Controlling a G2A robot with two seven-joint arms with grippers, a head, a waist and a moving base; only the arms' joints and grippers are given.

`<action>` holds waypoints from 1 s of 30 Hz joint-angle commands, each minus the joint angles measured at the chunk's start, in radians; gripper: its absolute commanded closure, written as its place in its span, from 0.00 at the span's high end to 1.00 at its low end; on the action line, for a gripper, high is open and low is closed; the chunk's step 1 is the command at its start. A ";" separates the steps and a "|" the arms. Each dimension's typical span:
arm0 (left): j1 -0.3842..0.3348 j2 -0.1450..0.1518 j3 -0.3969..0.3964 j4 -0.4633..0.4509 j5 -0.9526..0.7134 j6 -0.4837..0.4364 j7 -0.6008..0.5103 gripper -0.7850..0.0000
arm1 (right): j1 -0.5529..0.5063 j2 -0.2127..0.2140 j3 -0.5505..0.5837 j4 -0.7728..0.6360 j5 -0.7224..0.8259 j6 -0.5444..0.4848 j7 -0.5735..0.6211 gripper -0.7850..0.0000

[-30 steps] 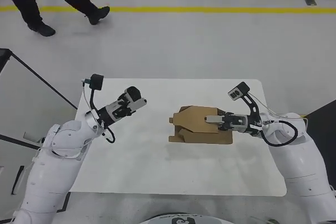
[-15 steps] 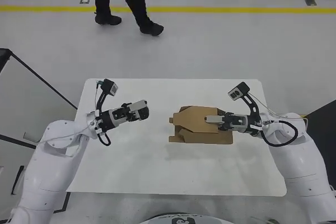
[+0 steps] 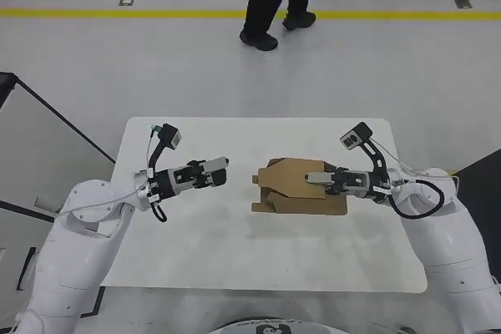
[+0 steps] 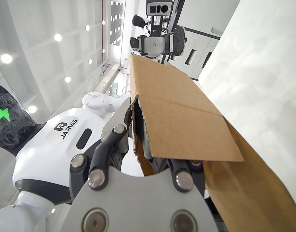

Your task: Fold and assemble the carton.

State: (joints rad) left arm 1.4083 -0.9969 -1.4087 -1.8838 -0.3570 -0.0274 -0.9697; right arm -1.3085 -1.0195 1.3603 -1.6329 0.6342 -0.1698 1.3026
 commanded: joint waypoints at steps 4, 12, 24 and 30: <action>0.004 -0.001 0.006 -0.002 -0.007 0.002 -0.001 0.00 | 0.000 0.000 0.000 0.000 0.000 0.000 0.000 0.00; -0.023 0.004 0.045 -0.024 0.003 0.131 -0.074 0.00 | -0.008 0.002 -0.002 -0.023 -0.047 -0.015 -0.036 0.00; -0.062 0.003 0.099 -0.002 0.009 0.182 -0.077 0.00 | 0.016 0.006 -0.008 -0.021 -0.074 -0.045 -0.008 0.00; -0.075 0.001 0.120 -0.002 -0.003 0.181 -0.072 0.00 | 0.030 0.005 -0.028 -0.013 -0.082 -0.047 -0.006 0.00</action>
State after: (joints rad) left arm 1.3350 -0.9953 -1.2914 -1.8865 -0.3577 0.1545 -1.0431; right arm -1.2807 -1.0144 1.3359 -1.6483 0.5547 -0.2161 1.2968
